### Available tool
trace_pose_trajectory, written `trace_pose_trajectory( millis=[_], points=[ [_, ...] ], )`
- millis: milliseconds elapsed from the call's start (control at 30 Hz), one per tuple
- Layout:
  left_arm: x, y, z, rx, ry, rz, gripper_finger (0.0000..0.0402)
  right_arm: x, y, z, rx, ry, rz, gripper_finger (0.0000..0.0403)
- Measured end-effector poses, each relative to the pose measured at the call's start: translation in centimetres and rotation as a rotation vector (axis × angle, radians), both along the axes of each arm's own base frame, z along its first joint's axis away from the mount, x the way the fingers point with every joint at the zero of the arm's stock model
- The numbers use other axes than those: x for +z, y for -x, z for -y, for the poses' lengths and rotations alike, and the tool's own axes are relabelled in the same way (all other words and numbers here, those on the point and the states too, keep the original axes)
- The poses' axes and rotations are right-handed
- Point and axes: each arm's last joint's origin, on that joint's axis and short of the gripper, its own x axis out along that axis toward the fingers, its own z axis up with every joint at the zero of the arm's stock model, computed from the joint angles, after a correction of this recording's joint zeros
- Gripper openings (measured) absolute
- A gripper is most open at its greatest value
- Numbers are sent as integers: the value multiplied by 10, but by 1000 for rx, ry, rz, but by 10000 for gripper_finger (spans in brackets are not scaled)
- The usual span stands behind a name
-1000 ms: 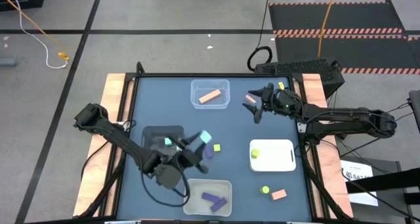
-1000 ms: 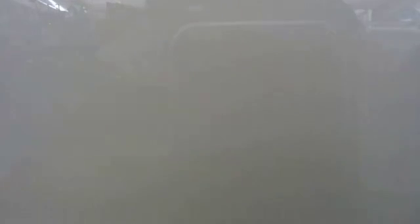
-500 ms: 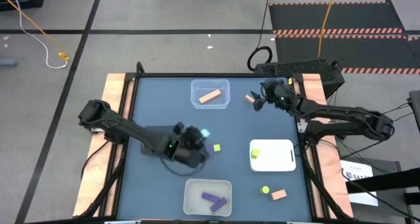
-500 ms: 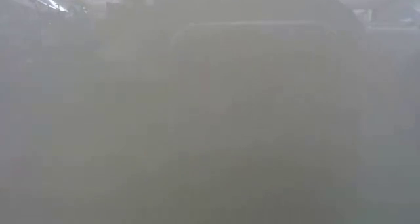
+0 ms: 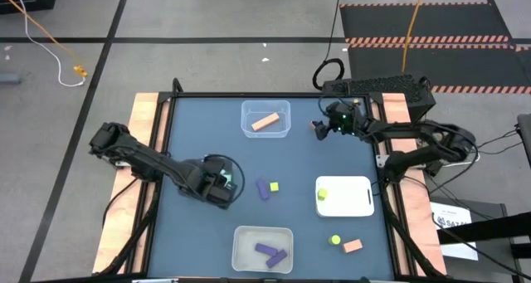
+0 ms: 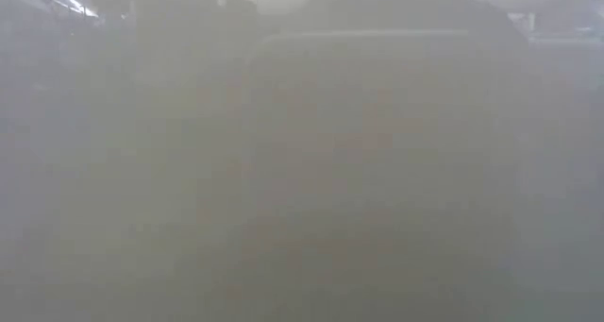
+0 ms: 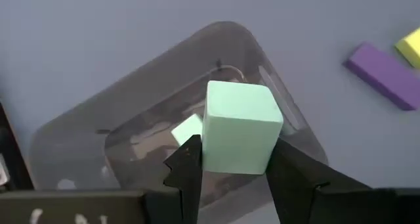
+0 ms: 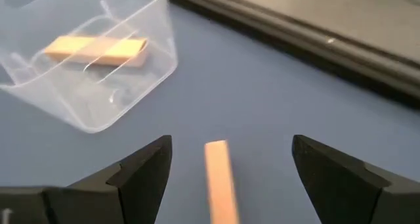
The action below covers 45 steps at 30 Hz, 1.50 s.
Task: Sort & place blocks by color
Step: Put the blue block into the black bin, then put the top orange block into the transparent bin
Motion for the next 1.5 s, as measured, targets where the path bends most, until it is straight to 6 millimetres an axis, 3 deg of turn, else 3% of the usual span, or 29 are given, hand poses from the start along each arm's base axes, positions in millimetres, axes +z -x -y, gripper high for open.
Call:
trace_pose_trajectory(
  millis=[67, 267, 400, 833, 967, 1067, 1300, 1500],
  points=[
    [-4, 1, -1, 18, -7, -12, 147, -7, -2, 1, 12, -24, -8, 303],
    [-10, 5, -2, 54, 1, -31, 231, -18, -3, 2, 11, -62, -52, 303],
    [-10, 5, -1, 55, 15, -34, 255, -19, -3, 2, 17, -58, -58, 303],
    [-9, 4, -4, 51, -38, -12, 228, -24, 0, 0, 16, -87, -118, 291],
    [-9, 4, -4, 47, -62, -2, 214, -28, -1, 1, 27, -79, -133, 257],
    [-9, 4, -4, 44, -69, 0, 206, -34, -2, 1, 26, -97, -152, 210],
    [-9, 4, -5, 43, -77, 3, 188, -35, -2, 2, -21, -111, -134, 38],
    [-8, 3, -6, 37, -145, 32, 175, -6, -7, 1, 20, -62, 77, 38]
  ],
)
